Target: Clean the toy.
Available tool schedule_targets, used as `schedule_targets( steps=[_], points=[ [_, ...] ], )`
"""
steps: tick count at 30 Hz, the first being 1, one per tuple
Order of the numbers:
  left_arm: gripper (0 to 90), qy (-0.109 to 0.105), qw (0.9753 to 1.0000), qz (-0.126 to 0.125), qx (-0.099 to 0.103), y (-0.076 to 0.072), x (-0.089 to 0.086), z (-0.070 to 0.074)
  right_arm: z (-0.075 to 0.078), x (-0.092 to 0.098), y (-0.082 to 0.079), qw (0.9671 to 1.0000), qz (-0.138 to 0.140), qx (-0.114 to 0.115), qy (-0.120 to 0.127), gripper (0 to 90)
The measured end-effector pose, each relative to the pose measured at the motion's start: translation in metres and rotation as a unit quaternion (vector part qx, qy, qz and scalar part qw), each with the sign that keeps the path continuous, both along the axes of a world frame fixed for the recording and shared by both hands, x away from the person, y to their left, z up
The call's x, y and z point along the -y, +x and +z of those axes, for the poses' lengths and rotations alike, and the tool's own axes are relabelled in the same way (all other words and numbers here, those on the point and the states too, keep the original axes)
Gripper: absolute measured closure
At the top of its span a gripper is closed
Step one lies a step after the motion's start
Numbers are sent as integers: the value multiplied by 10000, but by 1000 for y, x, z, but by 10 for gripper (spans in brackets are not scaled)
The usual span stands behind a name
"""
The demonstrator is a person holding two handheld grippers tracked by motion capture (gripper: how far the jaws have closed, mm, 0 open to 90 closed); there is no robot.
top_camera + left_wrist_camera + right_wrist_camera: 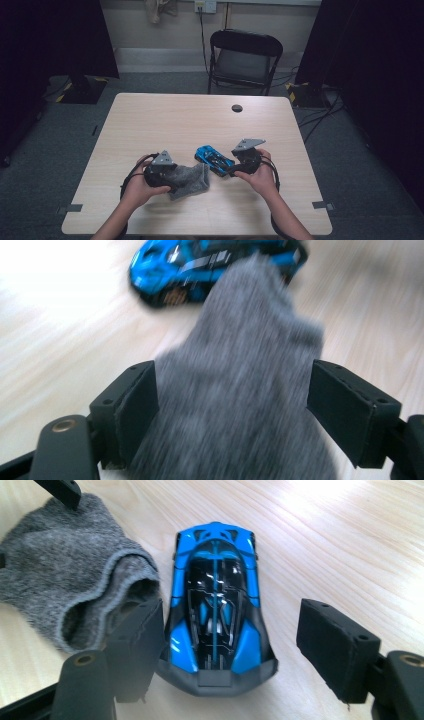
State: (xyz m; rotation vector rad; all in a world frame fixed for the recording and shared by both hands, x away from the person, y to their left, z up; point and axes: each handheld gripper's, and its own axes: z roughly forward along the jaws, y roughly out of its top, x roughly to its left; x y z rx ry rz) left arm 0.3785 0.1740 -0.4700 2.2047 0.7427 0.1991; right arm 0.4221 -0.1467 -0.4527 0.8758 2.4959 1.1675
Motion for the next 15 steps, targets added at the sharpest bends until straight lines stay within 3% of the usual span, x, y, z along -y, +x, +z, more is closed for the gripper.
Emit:
schedule_targets(
  steps=[5, 7, 9, 13, 15],
  points=[
    [214, 213, 9997, -79, -37, -1, 1, -12, 1, -7, -3, 9999, 105, -66, 86, 275],
    [239, 330, 9991, -223, 108, -3, 4, -17, 2, -10, -4, 9997, 191, -72, 126, 273],
    [327, 377, 9986, -292, 215, -3, 4, -17, 4, -13, -5, 9996, 249, -53, 117, 273],
    [631, 269, 9992, -279, 39, -1, 5, -14, 8, -18, -6, 9990, 367, -63, 233, 274],
    [690, 258, 9994, -215, -110, 1, 8, -11, 11, -22, -7, 9984, 466, -51, 324, 276]
  ],
)
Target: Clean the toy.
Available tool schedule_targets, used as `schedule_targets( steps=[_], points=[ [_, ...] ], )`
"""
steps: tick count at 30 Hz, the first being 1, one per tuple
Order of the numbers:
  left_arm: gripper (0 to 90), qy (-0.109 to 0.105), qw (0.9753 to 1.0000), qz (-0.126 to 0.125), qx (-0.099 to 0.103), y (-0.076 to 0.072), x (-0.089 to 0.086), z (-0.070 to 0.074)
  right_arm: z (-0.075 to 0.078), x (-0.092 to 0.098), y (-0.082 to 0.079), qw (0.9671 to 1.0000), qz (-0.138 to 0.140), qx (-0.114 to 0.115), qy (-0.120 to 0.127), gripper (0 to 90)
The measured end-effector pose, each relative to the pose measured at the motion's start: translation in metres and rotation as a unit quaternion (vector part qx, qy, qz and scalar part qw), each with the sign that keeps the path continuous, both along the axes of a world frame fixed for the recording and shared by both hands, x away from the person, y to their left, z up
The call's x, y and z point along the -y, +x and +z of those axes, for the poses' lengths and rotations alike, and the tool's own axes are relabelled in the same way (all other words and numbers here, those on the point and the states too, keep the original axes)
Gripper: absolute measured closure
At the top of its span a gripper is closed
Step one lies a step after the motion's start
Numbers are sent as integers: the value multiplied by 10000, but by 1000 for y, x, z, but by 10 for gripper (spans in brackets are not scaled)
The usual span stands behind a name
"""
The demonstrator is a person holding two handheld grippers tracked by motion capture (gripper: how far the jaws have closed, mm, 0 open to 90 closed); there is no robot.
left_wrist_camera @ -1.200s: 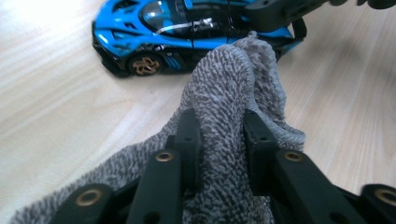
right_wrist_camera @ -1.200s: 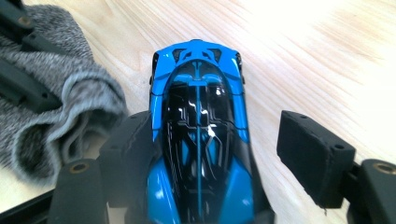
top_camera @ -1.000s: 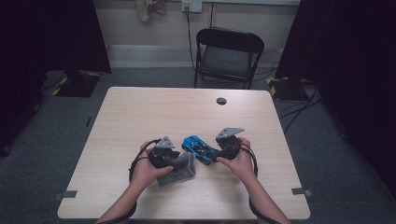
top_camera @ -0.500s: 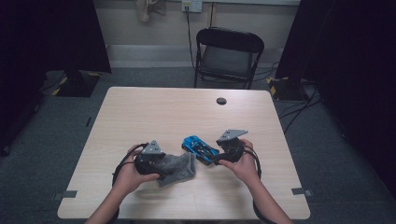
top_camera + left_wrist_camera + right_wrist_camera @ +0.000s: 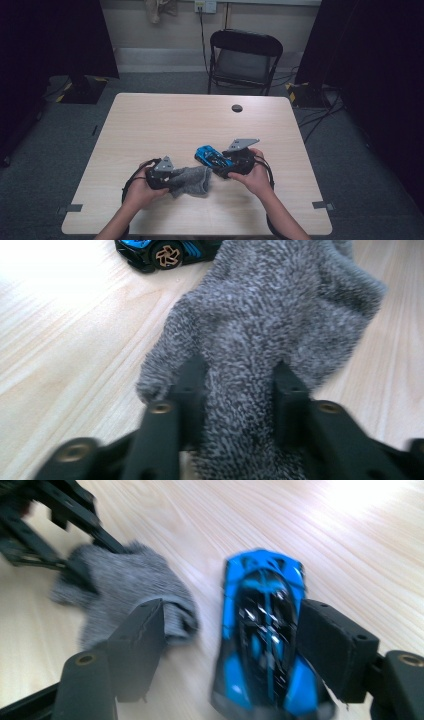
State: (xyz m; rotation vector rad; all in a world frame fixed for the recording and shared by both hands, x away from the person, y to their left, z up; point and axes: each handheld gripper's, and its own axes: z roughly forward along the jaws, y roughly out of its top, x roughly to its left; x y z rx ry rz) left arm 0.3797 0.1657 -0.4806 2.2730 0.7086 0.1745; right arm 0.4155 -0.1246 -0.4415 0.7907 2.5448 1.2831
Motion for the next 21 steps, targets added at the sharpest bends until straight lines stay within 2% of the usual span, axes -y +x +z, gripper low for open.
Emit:
schedule_targets(
  steps=[3, 8, 12, 13, 14, 16, 17, 20, 21],
  points=[
    [703, -58, 9999, -59, -103, 3, 5, 2, 3, -8, -3, 9999, 164, 22, 25, 276],
    [702, 21, 9994, -334, -74, 5, 13, 5, 3, -23, -6, 9990, 440, 36, 80, 285],
    [685, -95, 9988, -486, -64, 5, 21, 5, -2, -32, -7, 9981, 593, -33, 148, 294],
    [658, -155, 9988, -468, -17, 5, 22, 4, -4, -34, -7, 9979, 626, -46, 137, 296],
    [592, -173, 9989, -439, 52, 6, 22, 5, -5, -35, -8, 9977, 662, -69, 140, 300],
    [402, -285, 9989, -328, 178, 6, 20, 9, -8, -38, -9, 9975, 694, -76, 116, 303],
    [346, -362, 9987, -280, 226, 6, 18, 11, -9, -39, -9, 9974, 708, -102, 124, 302],
    [250, -488, 9980, -144, 369, 4, 6, 19, -12, -39, -10, 9972, 731, -115, 136, 299],
    [229, -510, 9980, -117, 349, 3, 1, 21, -13, -39, -10, 9972, 733, -103, 132, 300]
  ],
)
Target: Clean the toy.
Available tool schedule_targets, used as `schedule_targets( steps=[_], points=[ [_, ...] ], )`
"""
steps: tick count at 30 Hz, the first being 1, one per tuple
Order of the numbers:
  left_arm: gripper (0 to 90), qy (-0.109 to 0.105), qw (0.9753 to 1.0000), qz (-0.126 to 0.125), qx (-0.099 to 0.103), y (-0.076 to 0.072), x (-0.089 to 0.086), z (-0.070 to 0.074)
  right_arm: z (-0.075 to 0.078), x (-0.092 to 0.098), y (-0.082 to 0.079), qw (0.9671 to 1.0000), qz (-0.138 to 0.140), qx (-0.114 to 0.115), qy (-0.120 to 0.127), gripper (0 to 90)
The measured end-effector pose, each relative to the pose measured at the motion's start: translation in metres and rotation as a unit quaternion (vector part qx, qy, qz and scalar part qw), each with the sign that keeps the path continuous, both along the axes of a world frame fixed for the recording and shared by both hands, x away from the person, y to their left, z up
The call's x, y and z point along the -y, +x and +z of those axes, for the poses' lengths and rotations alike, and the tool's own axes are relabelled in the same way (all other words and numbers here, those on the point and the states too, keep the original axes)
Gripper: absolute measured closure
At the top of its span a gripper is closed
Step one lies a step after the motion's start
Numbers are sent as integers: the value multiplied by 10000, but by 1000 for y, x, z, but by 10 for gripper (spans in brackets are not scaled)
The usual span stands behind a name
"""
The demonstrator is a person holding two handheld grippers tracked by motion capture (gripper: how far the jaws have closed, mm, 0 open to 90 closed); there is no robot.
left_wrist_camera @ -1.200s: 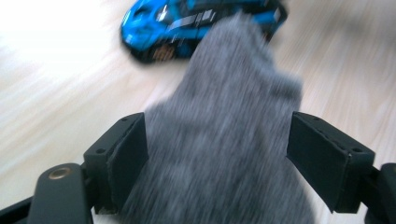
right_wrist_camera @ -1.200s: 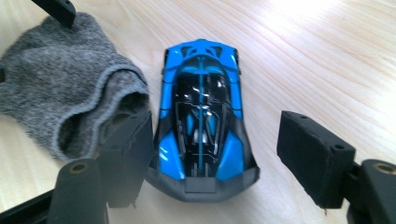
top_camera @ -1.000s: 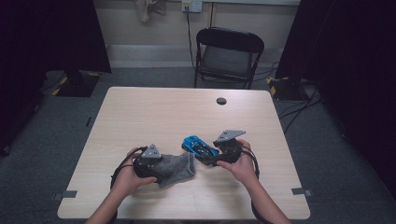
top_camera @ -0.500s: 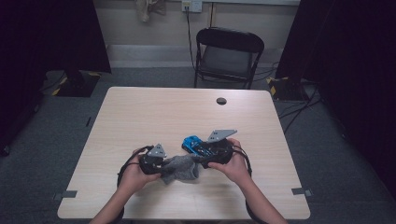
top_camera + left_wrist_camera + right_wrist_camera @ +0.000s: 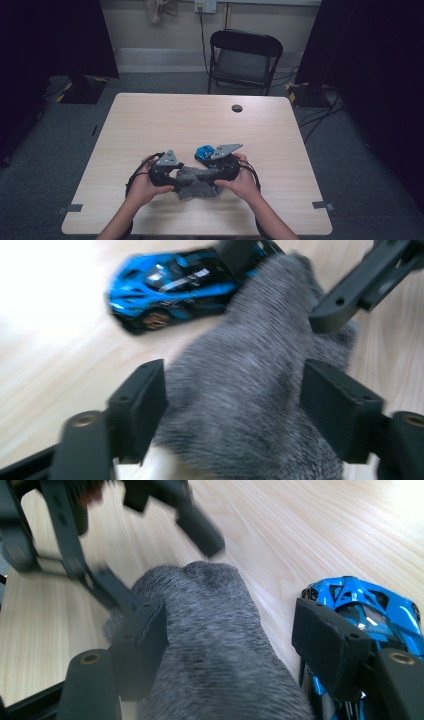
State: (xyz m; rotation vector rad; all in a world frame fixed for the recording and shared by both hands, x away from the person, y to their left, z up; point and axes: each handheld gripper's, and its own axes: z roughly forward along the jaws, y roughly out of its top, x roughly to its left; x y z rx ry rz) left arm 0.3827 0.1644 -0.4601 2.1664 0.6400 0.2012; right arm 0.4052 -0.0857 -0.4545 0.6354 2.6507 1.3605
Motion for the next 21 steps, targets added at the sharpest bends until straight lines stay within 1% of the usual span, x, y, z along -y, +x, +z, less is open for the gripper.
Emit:
schedule_targets(
  steps=[1, 2, 4, 6, 8, 9, 10, 11, 12, 13, 14, 15, 16, 17, 19, 21],
  points=[
    [218, -52, 10000, 20, -6, -1, -4, 0, -1, 0, 0, 10000, -11, -25, -5, 302],
    [219, -31, 10000, 13, -23, -3, -7, -2, -1, 0, 0, 10000, -17, -22, -31, 298],
    [235, 74, 9999, -43, -90, -5, -10, -7, -3, 0, 0, 10000, -18, -21, -40, 298],
    [239, 104, 9997, -88, -181, -4, -12, -14, -3, -2, -1, 10000, -2, -28, -82, 294],
    [247, 180, 9997, -92, -165, -3, -12, -17, -3, -4, -1, 10000, 23, -30, -33, 294],
    [266, 212, 9996, -121, -161, -3, -11, -19, -3, -5, -2, 10000, 47, -23, -30, 294],
    [328, 215, 9995, -118, -183, -2, -10, -20, -3, -6, -2, 10000, 82, -18, -17, 294],
    [420, 196, 9994, -123, -243, 0, -9, -21, -4, -7, -3, 9999, 105, -28, -39, 294],
    [480, 212, 9993, -119, -270, 1, -8, -23, -4, -8, -3, 9999, 115, -18, -56, 295],
    [516, 199, 9994, -99, -274, 3, -7, -24, -5, -10, -4, 9999, 138, -33, -64, 296],
    [570, 144, 9993, -80, -334, 5, -5, -24, -6, -11, -4, 9998, 167, -41, -77, 299],
    [590, 76, 9993, -53, -375, 7, -4, -24, -7, -12, -4, 9998, 178, -66, -96, 299],
    [590, 5, 9994, -1, -340, 8, -3, -24, -9, -13, -4, 9998, 179, -78, -95, 299],
    [585, 12, 9996, -15, -274, 9, -1, -24, -10, -13, -5, 9998, 178, -102, -86, 302],
    [582, 78, 9996, -39, -264, 9, 1, -23, -14, -15, -5, 9997, 173, -103, -128, 302],
    [577, 69, 9996, -30, -280, 9, 0, -23, -19, -16, -5, 9996, 177, -122, -177, 306]
  ],
)
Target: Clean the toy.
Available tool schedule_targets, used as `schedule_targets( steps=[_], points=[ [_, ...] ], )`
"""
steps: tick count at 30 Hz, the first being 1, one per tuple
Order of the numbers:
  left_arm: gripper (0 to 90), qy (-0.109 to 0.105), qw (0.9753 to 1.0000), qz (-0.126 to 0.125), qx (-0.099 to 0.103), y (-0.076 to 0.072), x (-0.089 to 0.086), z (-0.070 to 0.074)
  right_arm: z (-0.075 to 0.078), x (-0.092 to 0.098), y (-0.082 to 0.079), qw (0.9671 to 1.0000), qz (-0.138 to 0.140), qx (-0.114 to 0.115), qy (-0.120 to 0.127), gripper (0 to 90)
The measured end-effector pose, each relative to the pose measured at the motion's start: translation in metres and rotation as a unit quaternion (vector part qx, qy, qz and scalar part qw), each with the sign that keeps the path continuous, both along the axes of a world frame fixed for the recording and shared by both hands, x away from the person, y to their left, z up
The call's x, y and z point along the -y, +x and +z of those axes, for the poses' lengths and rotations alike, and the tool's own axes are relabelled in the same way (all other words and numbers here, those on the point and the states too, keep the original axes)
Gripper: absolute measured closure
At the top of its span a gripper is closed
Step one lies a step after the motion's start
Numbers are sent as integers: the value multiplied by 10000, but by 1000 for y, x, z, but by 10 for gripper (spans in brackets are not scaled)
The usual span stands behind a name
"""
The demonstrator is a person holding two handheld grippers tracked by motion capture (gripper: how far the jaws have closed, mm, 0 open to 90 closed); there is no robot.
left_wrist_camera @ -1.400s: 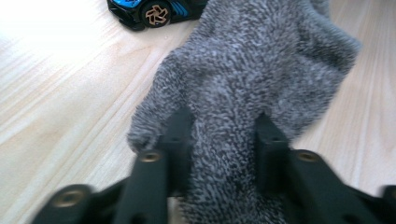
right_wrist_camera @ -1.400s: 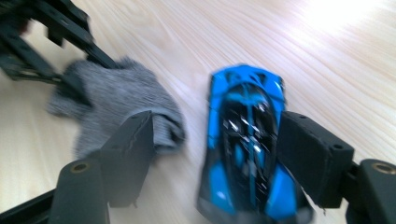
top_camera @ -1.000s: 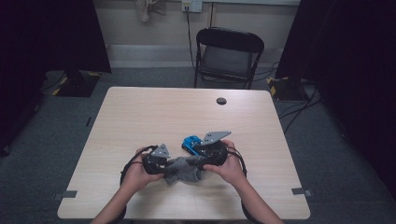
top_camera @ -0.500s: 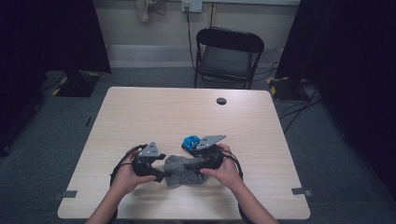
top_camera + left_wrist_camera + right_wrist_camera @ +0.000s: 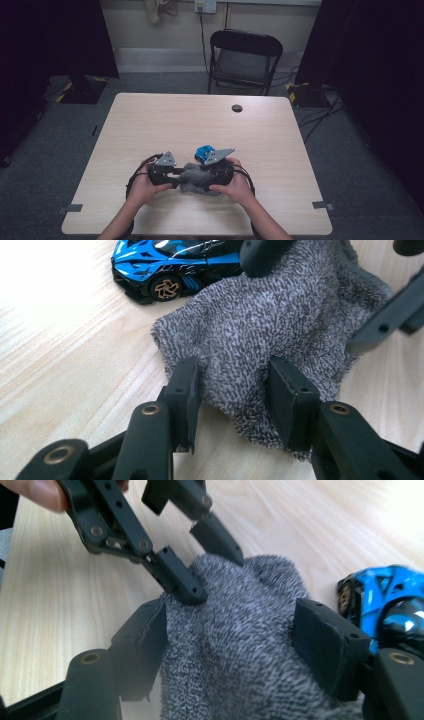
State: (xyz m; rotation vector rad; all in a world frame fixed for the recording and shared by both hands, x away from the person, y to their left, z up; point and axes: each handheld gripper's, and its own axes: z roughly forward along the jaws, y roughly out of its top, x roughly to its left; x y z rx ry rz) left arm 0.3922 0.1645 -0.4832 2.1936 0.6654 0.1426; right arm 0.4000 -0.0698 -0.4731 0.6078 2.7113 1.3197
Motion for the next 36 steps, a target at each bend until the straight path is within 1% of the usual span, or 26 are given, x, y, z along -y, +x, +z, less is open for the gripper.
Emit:
schedule_targets(
  steps=[2, 3, 5, 7, 8, 9, 10, 11, 12, 13, 14, 17, 18, 20, 24, 25, 27, 30, 33, 36],
  points=[
    [580, -82, 10000, -9, -25, -1, -1, 0, -4, 0, 0, 10000, -6, 11, -56, 309],
    [579, -83, 10000, -51, -6, -1, -2, 1, -5, 0, 0, 10000, -11, 17, -75, 311],
    [560, -135, 9999, -40, 19, -1, -3, 3, -7, -2, -1, 9997, 16, 83, -219, 325],
    [505, -250, 9997, 52, 41, -1, -6, 5, -10, -4, -1, 9988, 4, 151, -476, 350],
    [456, -297, 9994, 135, 78, -1, -7, 6, -12, -5, -2, 9983, -48, 171, -560, 355],
    [396, -347, 9991, 210, 104, 0, -9, 7, -13, -6, -2, 9981, -79, 186, -576, 355],
    [349, -366, 9988, 271, 162, 0, -11, 9, -14, -7, -3, 9979, -76, 239, -592, 373],
    [326, -388, 9985, 331, 217, 1, -14, 11, -15, -7, -3, 9975, -107, 295, -638, 408],
    [300, -434, 9980, 383, 244, 2, -16, 12, -16, -6, -4, 9974, -171, 315, -617, 418],
    [278, -497, 9975, 427, 260, 2, -18, 13, -17, -6, -5, 9972, -164, 356, -637, 440],
    [275, -534, 9971, 456, 279, 2, -20, 15, -17, -6, -6, 9966, -134, 436, -680, 474],
    [266, -622, 9963, 522, 287, 2, -23, 18, -17, -3, -6, 9970, -258, 393, -617, 637],
    [267, -634, 9962, 527, 294, 2, -23, 20, -18, -1, -6, 9972, -320, 385, -561, 679],
    [268, -643, 9959, 556, 319, 2, -23, 21, -18, 1, -6, 9974, -381, 366, -493, 719],
    [265, -698, 9952, 583, 359, 2, -23, 24, -14, -2, -8, 9965, -464, 348, -598, 751],
    [264, -712, 9950, 595, 377, 2, -24, 25, -12, -2, -7, 9967, -506, 296, -565, 754],
    [263, -729, 9945, 621, 415, 2, -26, 26, -8, -1, -6, 9975, -464, 245, -481, 757],
    [258, -791, 9939, 645, 428, 3, -30, 28, 3, 0, -7, 9982, -411, 250, -357, 759],
    [243, -809, 9933, 711, 426, 3, -33, 29, 15, 3, -7, 9982, -385, 283, -350, 760],
    [240, -804, 9935, 688, 419, 2, -31, 29, 27, 11, -6, 9982, -433, 300, -303, 761]
  ],
)
